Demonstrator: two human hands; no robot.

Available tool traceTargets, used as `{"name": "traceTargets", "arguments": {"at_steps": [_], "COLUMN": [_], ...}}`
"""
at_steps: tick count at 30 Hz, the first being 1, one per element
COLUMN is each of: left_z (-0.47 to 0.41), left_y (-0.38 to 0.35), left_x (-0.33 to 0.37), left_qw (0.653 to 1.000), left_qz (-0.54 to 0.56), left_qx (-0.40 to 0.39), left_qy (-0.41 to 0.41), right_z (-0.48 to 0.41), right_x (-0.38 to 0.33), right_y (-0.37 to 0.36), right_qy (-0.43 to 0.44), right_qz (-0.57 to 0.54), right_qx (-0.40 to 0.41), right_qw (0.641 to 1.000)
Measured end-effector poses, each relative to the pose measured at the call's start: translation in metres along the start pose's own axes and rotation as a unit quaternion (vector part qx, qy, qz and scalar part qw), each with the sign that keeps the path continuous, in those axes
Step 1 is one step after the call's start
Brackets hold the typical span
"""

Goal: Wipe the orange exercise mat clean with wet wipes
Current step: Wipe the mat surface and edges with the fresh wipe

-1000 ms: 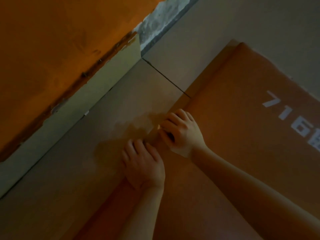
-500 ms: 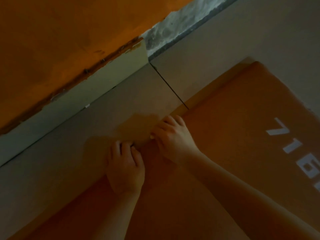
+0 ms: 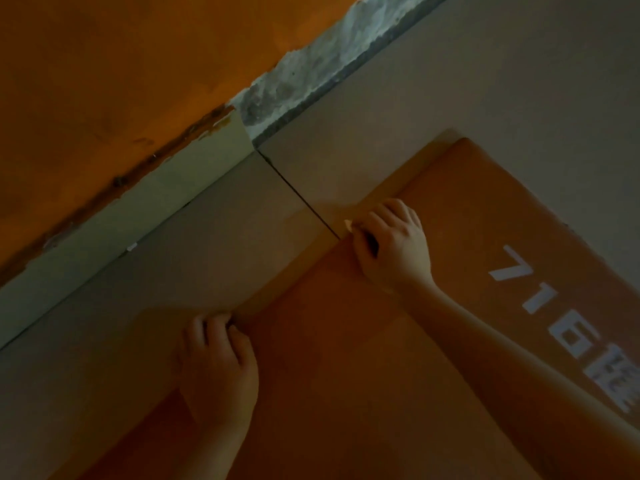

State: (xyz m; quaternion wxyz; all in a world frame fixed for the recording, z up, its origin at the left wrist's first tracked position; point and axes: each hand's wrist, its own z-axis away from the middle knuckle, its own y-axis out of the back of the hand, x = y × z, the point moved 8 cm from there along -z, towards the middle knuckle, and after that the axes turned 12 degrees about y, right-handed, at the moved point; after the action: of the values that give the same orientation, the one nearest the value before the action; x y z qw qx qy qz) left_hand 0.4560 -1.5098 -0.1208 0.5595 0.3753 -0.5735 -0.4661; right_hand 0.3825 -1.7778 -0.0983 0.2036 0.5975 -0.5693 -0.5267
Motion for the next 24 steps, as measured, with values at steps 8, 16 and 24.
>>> {"name": "traceTargets", "arguments": {"at_steps": [8,16,24], "left_z": [0.000,0.006,0.007], "left_y": [-0.036,-0.043,-0.042], "left_x": [0.125,0.136,0.138], "left_qw": [0.996,0.992,0.993], "left_qz": [0.043,-0.003,-0.005], "left_qx": [-0.059,-0.055,-0.044], "left_qy": [-0.047,-0.111,-0.107], "right_z": [0.004,0.002,-0.002], "right_x": [0.005,0.002,0.003], "right_y": [-0.004,-0.003,-0.003], "right_qy": [0.001,-0.012,-0.023], "right_qz": [0.003,0.011,0.004], "right_qx": [0.000,-0.003,-0.022], "right_qw": [1.000,1.000,0.999]}}
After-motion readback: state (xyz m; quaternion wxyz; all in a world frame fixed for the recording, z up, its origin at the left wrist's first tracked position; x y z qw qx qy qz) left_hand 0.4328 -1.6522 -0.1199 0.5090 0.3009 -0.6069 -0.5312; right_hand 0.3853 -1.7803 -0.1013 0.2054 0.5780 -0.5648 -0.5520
